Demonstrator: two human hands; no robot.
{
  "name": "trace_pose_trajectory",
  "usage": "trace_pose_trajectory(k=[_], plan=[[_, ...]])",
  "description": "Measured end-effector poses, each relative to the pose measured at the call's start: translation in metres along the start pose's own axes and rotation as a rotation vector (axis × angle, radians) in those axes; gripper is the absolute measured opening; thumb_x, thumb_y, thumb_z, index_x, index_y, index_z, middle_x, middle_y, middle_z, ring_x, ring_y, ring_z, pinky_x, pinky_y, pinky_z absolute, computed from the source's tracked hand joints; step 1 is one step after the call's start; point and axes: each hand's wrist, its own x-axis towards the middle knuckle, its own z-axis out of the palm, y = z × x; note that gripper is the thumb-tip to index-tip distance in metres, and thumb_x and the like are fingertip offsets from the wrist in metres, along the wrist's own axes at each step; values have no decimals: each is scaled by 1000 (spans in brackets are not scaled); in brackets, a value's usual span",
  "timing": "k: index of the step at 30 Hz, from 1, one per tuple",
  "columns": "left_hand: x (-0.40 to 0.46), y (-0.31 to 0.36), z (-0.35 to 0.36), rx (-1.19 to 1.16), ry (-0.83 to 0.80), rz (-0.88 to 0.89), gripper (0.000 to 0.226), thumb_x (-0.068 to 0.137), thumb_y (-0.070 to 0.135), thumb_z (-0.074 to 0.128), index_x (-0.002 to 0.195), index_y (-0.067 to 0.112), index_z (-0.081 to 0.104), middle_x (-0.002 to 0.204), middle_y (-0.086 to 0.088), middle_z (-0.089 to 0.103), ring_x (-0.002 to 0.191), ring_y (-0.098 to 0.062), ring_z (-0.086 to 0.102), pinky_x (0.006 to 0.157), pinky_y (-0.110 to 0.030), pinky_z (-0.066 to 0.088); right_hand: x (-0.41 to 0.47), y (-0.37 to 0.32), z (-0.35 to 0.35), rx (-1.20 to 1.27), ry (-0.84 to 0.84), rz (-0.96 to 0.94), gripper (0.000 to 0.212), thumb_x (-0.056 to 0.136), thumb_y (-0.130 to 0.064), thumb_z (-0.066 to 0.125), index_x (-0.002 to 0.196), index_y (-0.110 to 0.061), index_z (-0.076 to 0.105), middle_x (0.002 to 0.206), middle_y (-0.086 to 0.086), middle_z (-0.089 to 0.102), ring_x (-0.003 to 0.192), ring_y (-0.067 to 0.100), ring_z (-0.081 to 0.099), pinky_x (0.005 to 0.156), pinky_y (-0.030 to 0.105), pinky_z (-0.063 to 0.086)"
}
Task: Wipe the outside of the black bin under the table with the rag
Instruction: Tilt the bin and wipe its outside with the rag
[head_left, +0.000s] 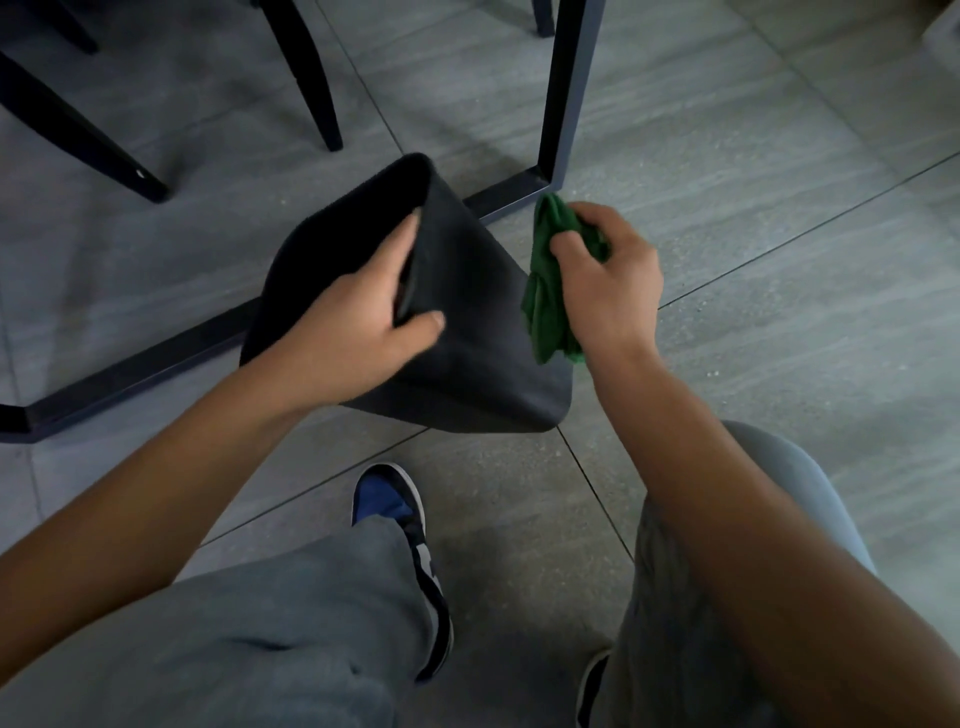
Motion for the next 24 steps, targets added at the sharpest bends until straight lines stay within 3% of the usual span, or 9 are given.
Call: trace_pose_trajectory(k=[4, 7, 10, 13, 16, 18, 20, 22, 24], plan=[[-1, 17, 24, 50, -179, 84, 97, 100, 30, 66, 167, 40, -4, 141, -8, 67, 117, -19, 71, 105, -45, 55, -1, -8, -8, 27, 28, 53, 36, 91, -47, 56, 119, -33, 73, 118, -5, 71, 108, 11, 67, 99, 42, 56], [-4, 24, 43, 145, -235, 167, 95, 102, 34, 60, 164, 39, -12, 116, -14, 76, 96, -26, 76, 91, -50, 59, -16, -3, -11, -13, -30, 49, 55, 87, -70, 50, 124, -34, 70, 125, -8, 67, 116, 10, 63, 106, 42, 51], [-6, 31, 54, 156, -264, 202, 98, 103, 32, 59, 164, 34, -17, 101, -11, 76, 82, -21, 75, 84, -48, 59, -22, 5, -10, -75, -53, 73, 75, 75, -77, 57, 136, -33, 60, 129, -7, 64, 118, 13, 64, 105, 43, 53], [-5, 32, 55, 129, -301, 194, 104, 102, 32, 64, 165, 35, -19, 102, -4, 74, 82, -11, 74, 85, -38, 60, -21, 4, -11, -98, -72, 114, 77, 70, -71, 60, 136, -33, 57, 127, -5, 65, 115, 15, 65, 102, 44, 55], [-10, 26, 53, 0, -418, 154, 103, 98, 31, 72, 165, 45, -6, 151, 6, 56, 126, 0, 61, 108, -17, 46, -17, 1, -14, -97, -36, 100, 60, 71, -56, 64, 126, -33, 63, 116, -4, 69, 105, 13, 66, 99, 41, 56], [-14, 22, 54, -79, -494, 139, 94, 99, 26, 71, 162, 52, 6, 145, 15, 57, 120, 11, 60, 103, -4, 42, -10, 2, -17, -57, 9, 118, 50, 75, -40, 71, 123, -30, 64, 104, -8, 70, 95, 9, 67, 94, 35, 58], [-19, 18, 58, -85, -511, 171, 85, 102, 17, 66, 162, 49, 16, 142, 12, 64, 120, 9, 64, 103, -7, 46, -5, 6, -17, -36, 20, 134, 48, 79, -26, 76, 126, -26, 64, 95, -18, 66, 88, -2, 64, 86, 24, 58], [-21, 16, 62, -34, -515, 214, 78, 103, 13, 64, 163, 43, 24, 145, 5, 66, 125, 3, 64, 110, -19, 48, -4, 11, -16, -40, 12, 113, 49, 80, -22, 77, 127, -25, 63, 92, -23, 63, 84, -7, 61, 74, 9, 53], [-23, 15, 56, -41, -484, 212, 74, 102, 16, 66, 163, 39, 30, 140, 6, 69, 121, 1, 67, 108, -23, 50, -6, 13, -14, -29, -4, 93, 51, 79, -20, 78, 127, -25, 63, 94, -23, 64, 86, -7, 62, 73, 8, 51]])
